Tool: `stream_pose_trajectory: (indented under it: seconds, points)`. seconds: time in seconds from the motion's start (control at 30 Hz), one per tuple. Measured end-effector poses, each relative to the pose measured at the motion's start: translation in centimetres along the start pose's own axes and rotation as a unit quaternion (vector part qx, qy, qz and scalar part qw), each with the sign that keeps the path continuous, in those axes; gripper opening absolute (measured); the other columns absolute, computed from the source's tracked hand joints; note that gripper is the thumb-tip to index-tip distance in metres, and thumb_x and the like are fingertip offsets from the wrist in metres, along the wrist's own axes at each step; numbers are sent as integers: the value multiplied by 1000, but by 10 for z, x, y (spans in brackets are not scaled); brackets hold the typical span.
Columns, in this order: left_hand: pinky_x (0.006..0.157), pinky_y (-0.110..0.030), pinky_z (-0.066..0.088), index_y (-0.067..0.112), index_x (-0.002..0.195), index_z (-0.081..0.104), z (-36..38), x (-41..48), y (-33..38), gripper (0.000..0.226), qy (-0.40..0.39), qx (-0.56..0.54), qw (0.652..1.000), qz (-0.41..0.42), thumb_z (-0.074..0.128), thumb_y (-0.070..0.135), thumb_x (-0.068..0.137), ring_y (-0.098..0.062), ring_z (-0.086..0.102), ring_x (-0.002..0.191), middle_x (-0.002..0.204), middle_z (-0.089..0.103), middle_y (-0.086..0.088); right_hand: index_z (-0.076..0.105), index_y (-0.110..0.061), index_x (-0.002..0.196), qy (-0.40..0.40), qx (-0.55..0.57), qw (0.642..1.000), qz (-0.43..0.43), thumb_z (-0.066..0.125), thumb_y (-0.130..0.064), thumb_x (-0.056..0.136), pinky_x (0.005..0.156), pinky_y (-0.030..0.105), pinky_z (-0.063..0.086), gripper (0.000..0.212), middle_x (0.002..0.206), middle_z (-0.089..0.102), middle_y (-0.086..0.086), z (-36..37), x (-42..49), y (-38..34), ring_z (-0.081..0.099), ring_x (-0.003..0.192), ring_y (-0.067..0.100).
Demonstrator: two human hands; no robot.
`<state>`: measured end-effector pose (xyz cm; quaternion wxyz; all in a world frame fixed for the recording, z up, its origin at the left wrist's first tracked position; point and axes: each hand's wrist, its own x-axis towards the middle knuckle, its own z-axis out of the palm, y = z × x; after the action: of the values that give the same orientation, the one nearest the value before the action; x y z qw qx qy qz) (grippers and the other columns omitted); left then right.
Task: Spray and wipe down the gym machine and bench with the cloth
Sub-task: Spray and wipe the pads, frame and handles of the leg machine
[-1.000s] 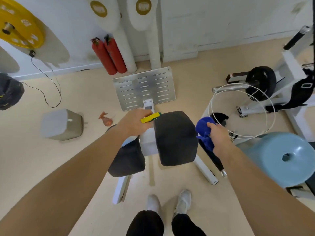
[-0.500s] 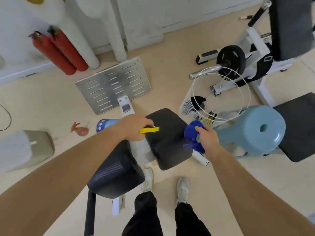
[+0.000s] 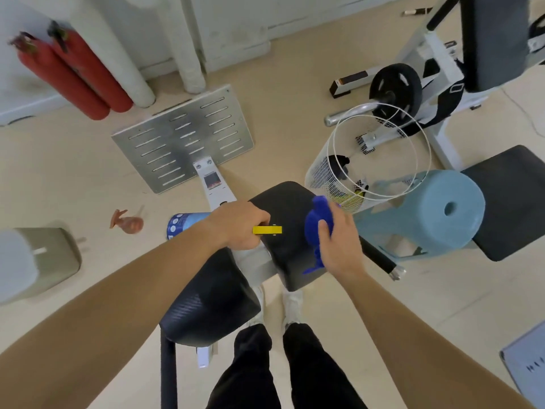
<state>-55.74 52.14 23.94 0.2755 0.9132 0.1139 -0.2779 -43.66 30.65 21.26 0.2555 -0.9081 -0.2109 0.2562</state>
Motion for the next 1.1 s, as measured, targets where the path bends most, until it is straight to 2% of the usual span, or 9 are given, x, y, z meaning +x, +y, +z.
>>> stream_pose_trajectory:
  seconds: [0.13,0.3,0.37,0.53,0.63,0.77,0.9,1.0,1.1]
  points:
    - [64,-24,38,38,95,52,8,-5,-24,23,36,-52,998,-10,63,20,86,-14,56,76,81,58,10,35,-28,153,-85,-277,938,-187,33,-46,104,120,47,27,51,162,29,6,42,4,-1,23,149,31]
    - [68,-27,40,36,97,59,14,1,-43,14,85,-128,987,-38,64,23,92,-12,56,78,83,60,12,46,-39,145,-192,-330,844,-378,32,-47,104,117,44,30,44,154,42,0,47,44,-15,36,143,25]
    - [69,-27,40,36,97,59,17,4,-45,14,89,-142,984,-51,65,24,93,-13,56,78,83,59,12,44,-41,145,-219,-356,819,-393,35,-44,104,118,42,29,42,150,44,0,41,70,-17,42,137,24]
    - [65,-26,37,38,93,56,19,7,-38,22,80,-145,984,-69,64,18,90,-11,54,73,76,55,14,53,-41,137,-196,-322,899,-221,37,-38,104,96,40,48,37,141,48,-2,20,114,-6,55,117,26]
    - [68,-27,40,38,93,57,17,9,-34,21,82,-159,981,-72,65,19,89,-12,57,74,80,61,10,54,-41,135,-158,-286,923,-205,41,-35,103,88,38,51,35,137,51,-2,12,93,4,59,108,25]
    - [66,-26,39,38,95,58,13,10,-31,19,87,-163,980,-72,66,21,91,-12,58,75,85,65,7,53,-34,138,-178,-255,913,-264,51,-30,100,99,41,49,38,148,44,3,13,32,15,56,120,26]
    - [68,-23,38,35,97,57,14,7,-35,17,99,-179,975,-88,65,21,94,-11,55,75,80,57,14,44,-33,145,-240,-287,852,-366,60,-21,97,117,40,29,52,158,36,3,27,25,-3,34,146,25]
    - [66,-19,35,32,96,56,14,7,-42,15,108,-182,972,-102,66,21,94,-10,53,74,80,56,14,52,-35,139,-259,-313,813,-417,51,-24,101,120,43,26,40,150,47,0,51,59,-33,41,141,22]
    - [64,-21,34,33,92,55,15,6,-47,15,118,-170,973,-103,66,23,92,-12,52,74,80,57,11,59,-28,132,-308,-326,831,-330,40,-30,105,101,38,40,32,132,57,1,78,102,-63,56,121,25]
